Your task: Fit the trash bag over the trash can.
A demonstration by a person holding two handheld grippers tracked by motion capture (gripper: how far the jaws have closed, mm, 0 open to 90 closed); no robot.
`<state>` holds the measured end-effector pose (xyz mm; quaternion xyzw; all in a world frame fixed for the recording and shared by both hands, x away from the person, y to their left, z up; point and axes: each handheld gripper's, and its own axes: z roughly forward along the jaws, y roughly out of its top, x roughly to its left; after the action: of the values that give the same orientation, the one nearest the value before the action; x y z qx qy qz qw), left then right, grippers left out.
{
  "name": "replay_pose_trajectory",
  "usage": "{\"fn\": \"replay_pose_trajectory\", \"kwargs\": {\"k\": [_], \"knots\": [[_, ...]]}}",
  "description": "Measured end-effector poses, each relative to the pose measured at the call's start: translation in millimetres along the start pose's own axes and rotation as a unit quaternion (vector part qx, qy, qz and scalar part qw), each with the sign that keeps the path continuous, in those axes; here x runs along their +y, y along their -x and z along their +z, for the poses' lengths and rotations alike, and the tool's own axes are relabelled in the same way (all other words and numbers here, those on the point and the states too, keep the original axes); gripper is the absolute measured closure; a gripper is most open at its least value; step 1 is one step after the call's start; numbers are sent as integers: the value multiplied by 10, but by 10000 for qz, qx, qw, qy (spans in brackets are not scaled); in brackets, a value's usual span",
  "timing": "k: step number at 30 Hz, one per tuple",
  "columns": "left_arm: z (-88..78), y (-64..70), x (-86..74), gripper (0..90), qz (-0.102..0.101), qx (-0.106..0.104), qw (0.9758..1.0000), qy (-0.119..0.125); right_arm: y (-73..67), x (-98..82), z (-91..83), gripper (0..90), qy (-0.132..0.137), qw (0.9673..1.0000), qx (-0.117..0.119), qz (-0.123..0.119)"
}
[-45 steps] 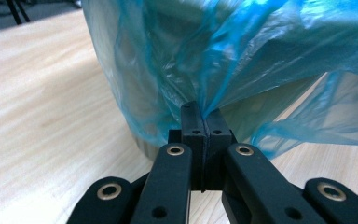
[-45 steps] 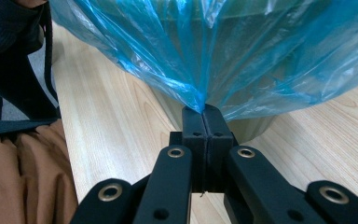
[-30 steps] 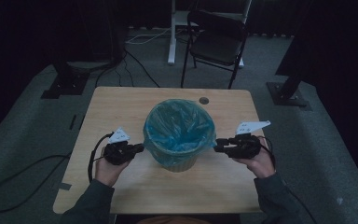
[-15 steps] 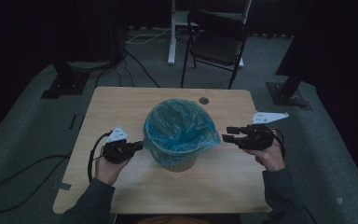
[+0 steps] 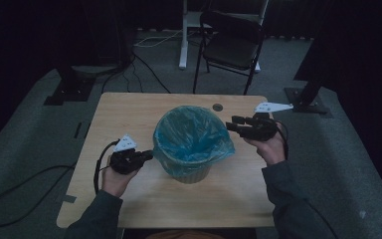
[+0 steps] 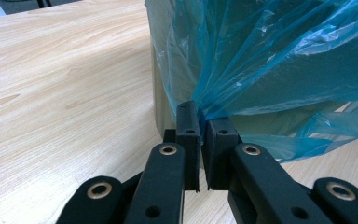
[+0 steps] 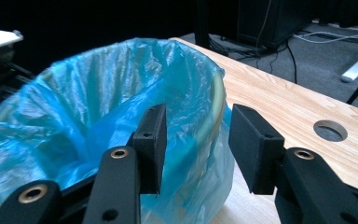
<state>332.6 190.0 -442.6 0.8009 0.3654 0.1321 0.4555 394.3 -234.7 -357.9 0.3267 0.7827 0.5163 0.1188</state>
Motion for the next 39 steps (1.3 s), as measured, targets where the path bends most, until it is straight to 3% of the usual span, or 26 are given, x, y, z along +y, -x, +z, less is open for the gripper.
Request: {"fn": "replay_pose_trajectory", "kwargs": {"k": [7,13,17,19,30,36,39], "knots": [[13,21,12,852,34,-25,10000,18,47,59,261,573,-296,9995,-117,-18],[6,32,26,849,71,-23,10000,52,123,62,393,749,-494,9988,-19,45],[2,40,32,848,76,-29,9999,68,134,71,398,791,-432,9990,6,76],[2,43,36,848,77,-33,9999,76,152,98,365,880,-353,9993,2,143],[7,42,37,847,80,-33,9999,95,210,70,361,900,-409,9989,-163,179],[3,37,42,845,68,-19,9999,127,307,4,404,900,-616,9964,-549,214],[-2,36,45,843,68,-19,9999,147,358,-44,428,900,-669,9956,-597,279]]}}
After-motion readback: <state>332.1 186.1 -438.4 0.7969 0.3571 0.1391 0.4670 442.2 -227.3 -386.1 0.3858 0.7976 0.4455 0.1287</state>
